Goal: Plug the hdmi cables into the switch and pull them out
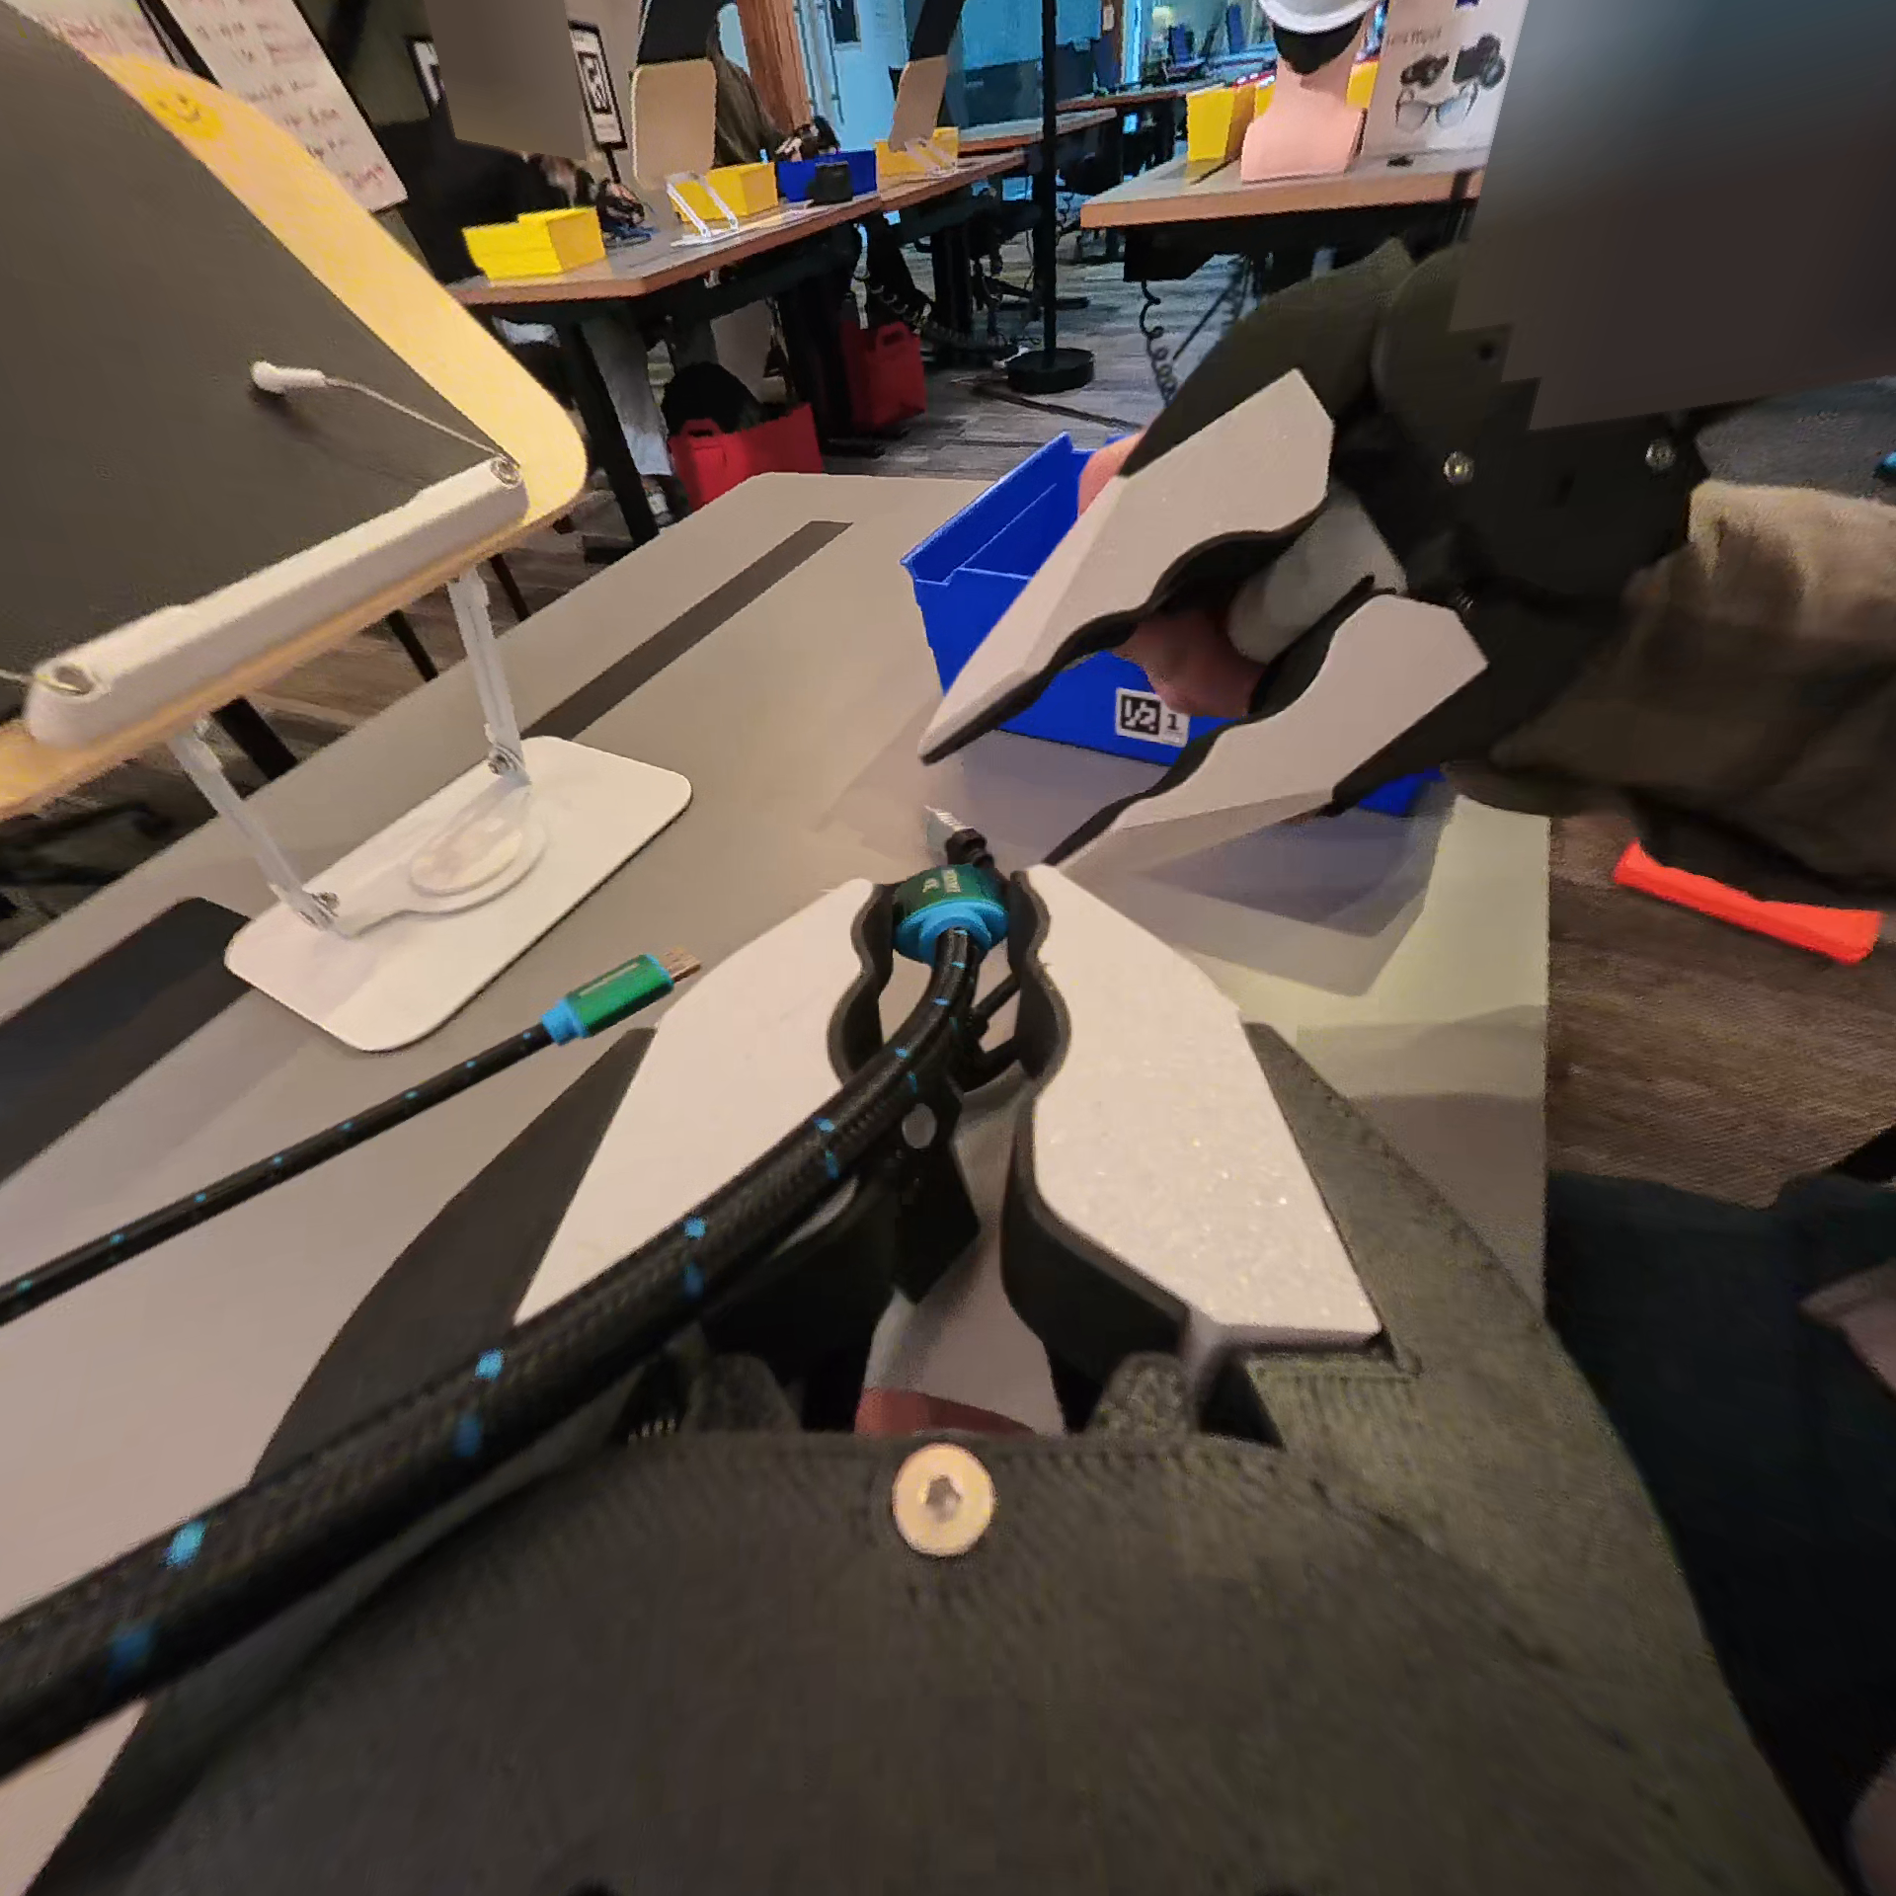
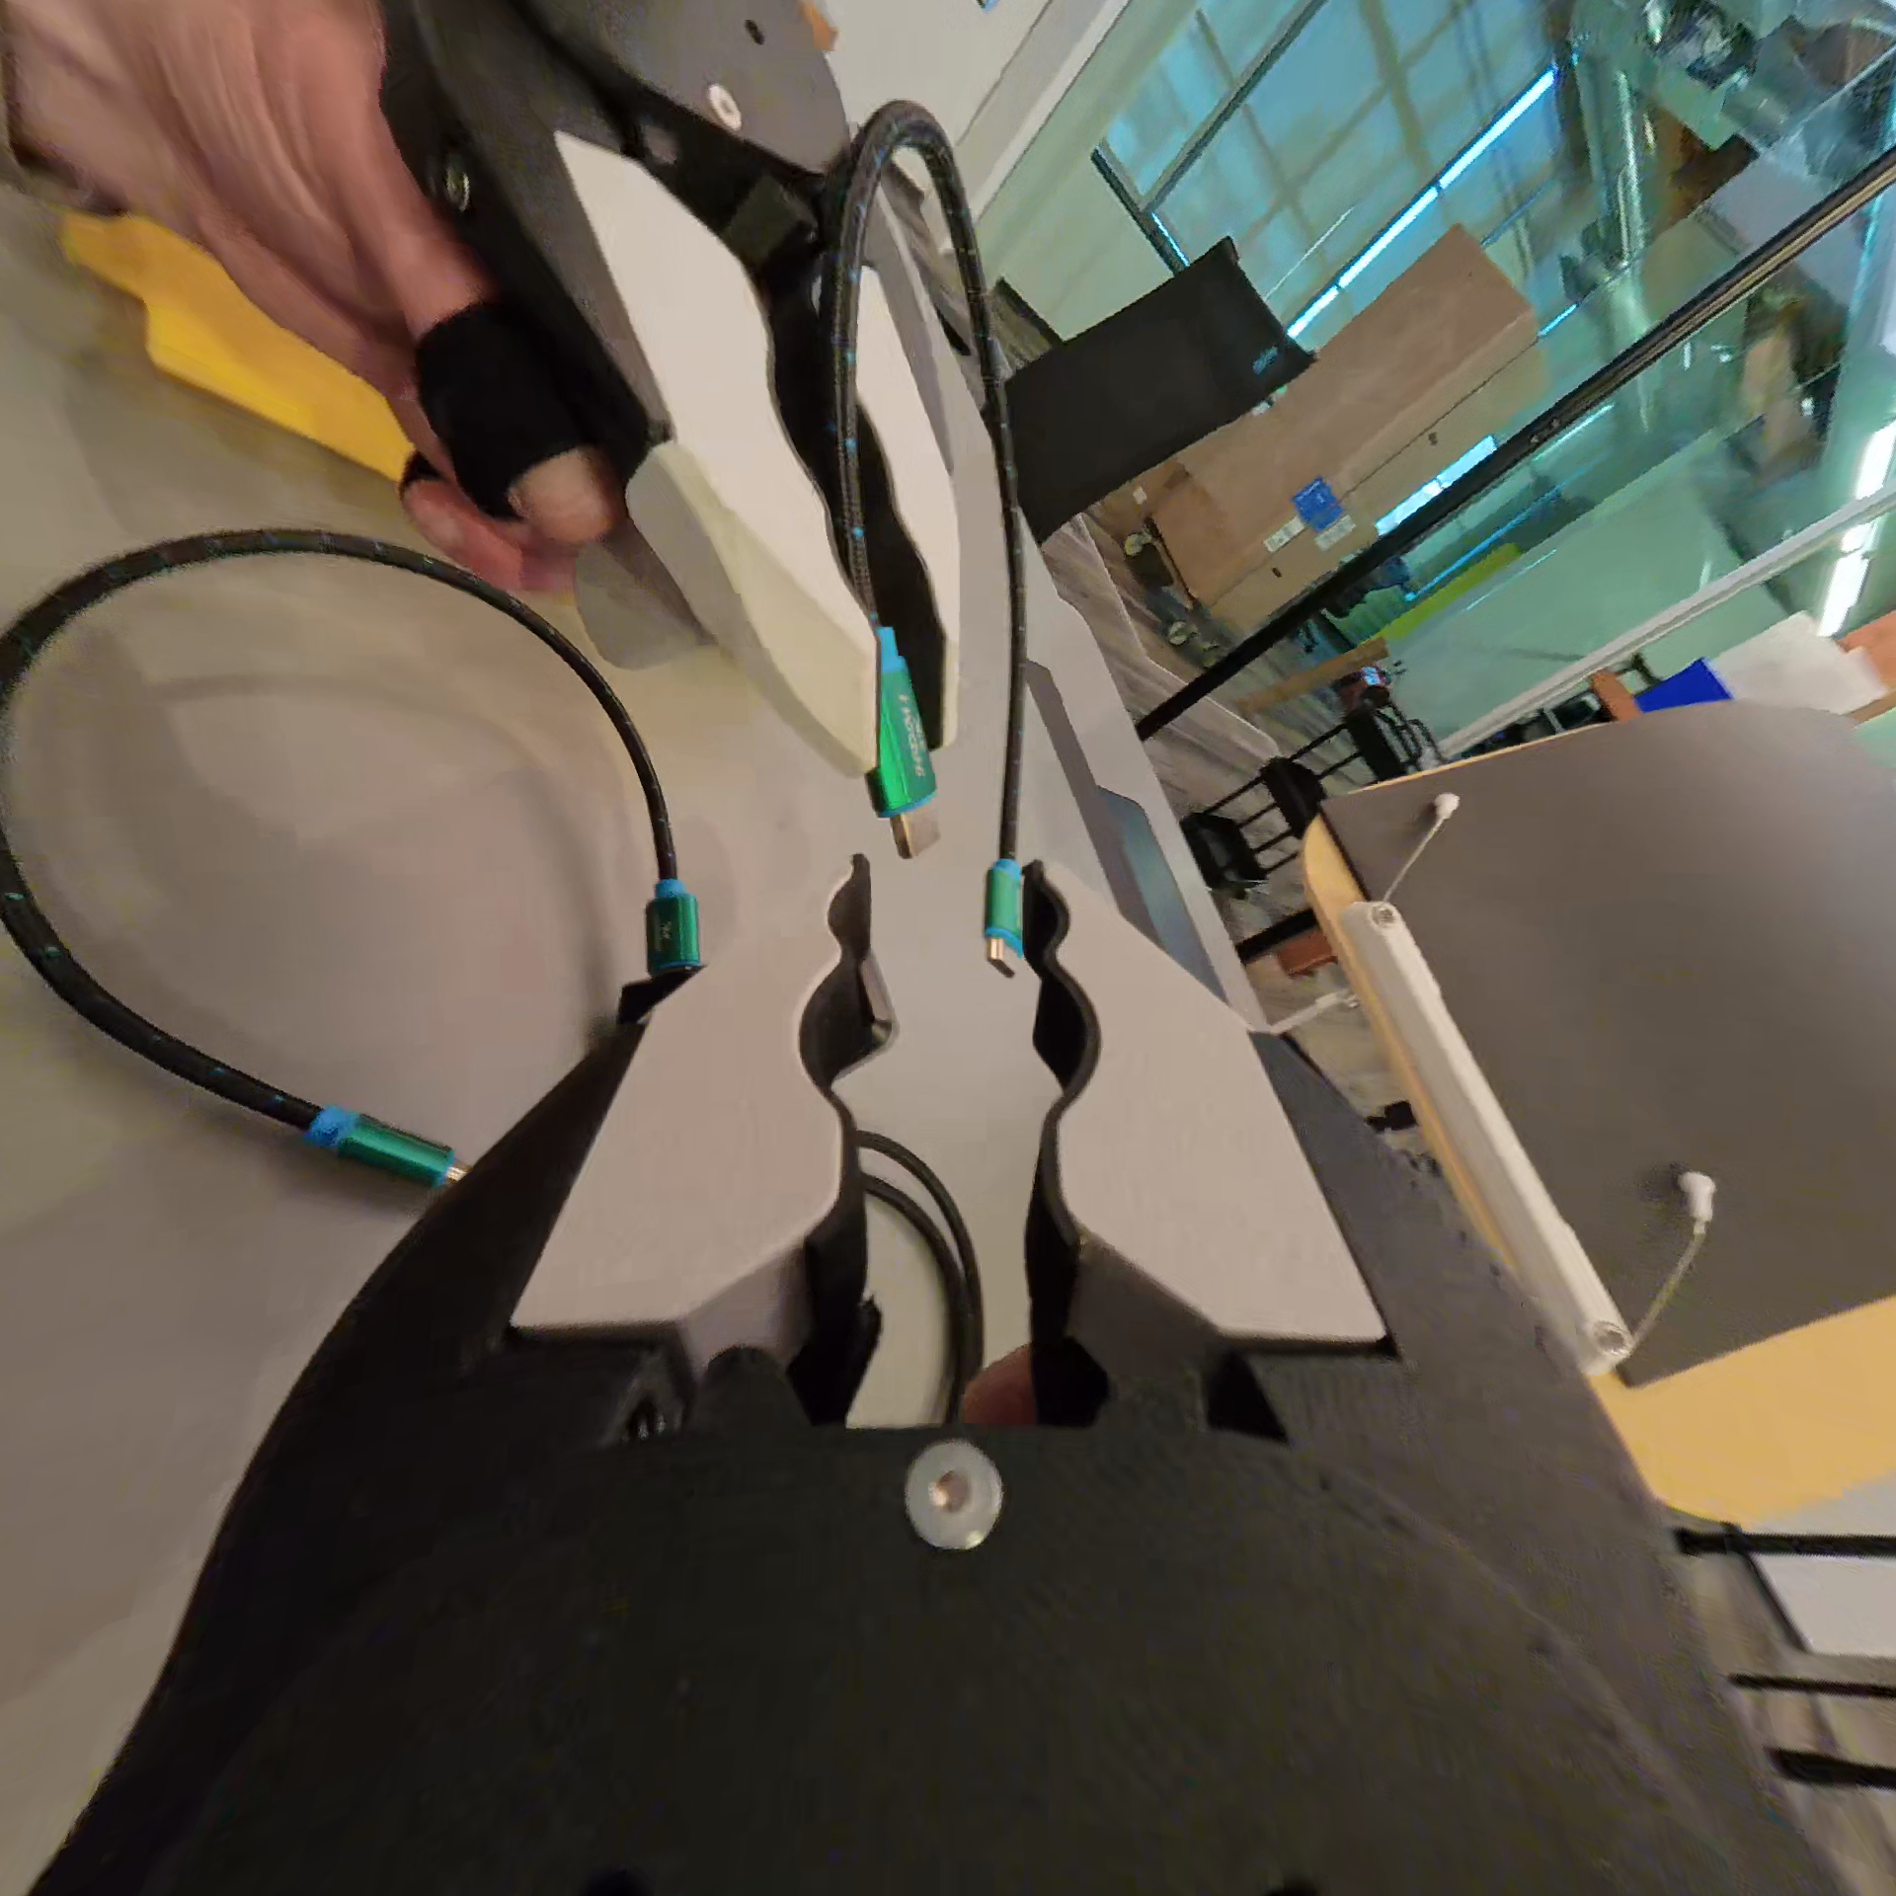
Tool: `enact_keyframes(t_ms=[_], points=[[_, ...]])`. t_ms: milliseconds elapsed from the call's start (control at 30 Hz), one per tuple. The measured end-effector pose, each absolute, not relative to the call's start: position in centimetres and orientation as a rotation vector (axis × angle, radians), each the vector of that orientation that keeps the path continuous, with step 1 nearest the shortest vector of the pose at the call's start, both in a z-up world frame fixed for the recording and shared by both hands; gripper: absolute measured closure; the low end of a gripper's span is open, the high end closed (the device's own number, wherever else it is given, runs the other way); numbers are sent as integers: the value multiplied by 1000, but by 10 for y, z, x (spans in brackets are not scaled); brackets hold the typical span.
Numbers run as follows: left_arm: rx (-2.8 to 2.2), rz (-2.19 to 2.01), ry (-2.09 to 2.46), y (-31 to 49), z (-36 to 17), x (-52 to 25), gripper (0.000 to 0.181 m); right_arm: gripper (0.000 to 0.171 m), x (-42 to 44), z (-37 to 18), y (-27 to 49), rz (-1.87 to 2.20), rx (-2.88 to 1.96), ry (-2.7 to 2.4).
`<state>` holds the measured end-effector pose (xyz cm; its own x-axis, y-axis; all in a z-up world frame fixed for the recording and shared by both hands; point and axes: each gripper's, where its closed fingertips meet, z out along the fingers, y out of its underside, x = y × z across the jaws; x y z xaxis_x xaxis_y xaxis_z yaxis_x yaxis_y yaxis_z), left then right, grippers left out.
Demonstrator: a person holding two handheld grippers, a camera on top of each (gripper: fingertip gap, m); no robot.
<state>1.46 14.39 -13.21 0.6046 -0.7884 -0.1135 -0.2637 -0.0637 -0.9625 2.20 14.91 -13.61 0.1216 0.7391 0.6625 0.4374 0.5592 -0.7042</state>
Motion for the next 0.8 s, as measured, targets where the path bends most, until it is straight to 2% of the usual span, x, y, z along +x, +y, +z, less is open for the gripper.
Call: enact_keyframes(t_ms=[300,433,567,800], points=[[-1573,-477,934,142,-133,17,161,144,11,-135,146,136,-939,-1507],[-1583,-552,899,140,-132,20,161,149,7,-135,149,-31,-860,-1509],[-1608,-652,818,142,-128,18,161,162,3,-134,148,-130,-801,-1497],[-1667,-812,677,144,-124,18,159,163,5,-127,153,-183,-791,-1443]])
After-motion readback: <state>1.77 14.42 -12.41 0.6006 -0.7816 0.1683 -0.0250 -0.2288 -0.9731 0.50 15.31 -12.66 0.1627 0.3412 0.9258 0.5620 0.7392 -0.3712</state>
